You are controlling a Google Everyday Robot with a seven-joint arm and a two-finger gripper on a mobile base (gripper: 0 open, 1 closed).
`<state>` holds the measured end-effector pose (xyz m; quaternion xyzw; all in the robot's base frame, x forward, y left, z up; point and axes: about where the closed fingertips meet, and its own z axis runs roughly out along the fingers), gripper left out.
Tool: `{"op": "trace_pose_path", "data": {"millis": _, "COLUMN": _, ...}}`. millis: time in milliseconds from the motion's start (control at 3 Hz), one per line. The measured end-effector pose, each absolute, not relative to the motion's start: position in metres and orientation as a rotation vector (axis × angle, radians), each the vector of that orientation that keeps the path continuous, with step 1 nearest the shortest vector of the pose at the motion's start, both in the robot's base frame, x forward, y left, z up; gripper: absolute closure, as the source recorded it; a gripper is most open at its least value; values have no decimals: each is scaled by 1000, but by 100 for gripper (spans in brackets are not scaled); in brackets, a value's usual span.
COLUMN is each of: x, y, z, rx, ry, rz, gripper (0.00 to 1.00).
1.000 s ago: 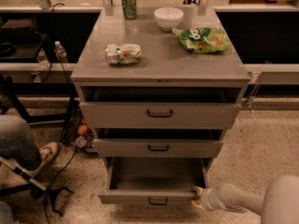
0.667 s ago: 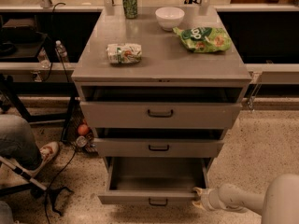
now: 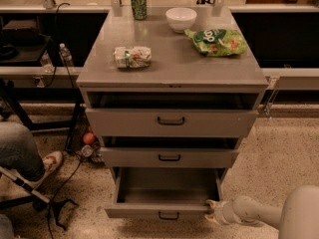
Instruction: Open bottom drawer
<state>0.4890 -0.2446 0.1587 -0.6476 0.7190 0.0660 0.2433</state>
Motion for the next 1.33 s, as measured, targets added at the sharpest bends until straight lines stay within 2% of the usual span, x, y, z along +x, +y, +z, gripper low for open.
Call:
{"op": "trace_pose_path", "data": {"millis": 333, "x": 489, "y": -245, "z": 159, "rx": -1770, "ry": 1965, "rz": 181, "gripper": 84}}
{"op": "trace_pose_path", "data": {"millis": 1000, "x": 489, "y": -244, "z": 159, "rx": -1770, "ry": 1965, "rz": 181, "gripper": 36}}
{"op": "trace_pose_path", "data": {"millis": 1333, "x": 489, "y": -244, "z": 158, "rx": -1770, "ry": 1964, "rz": 181, "gripper": 5}}
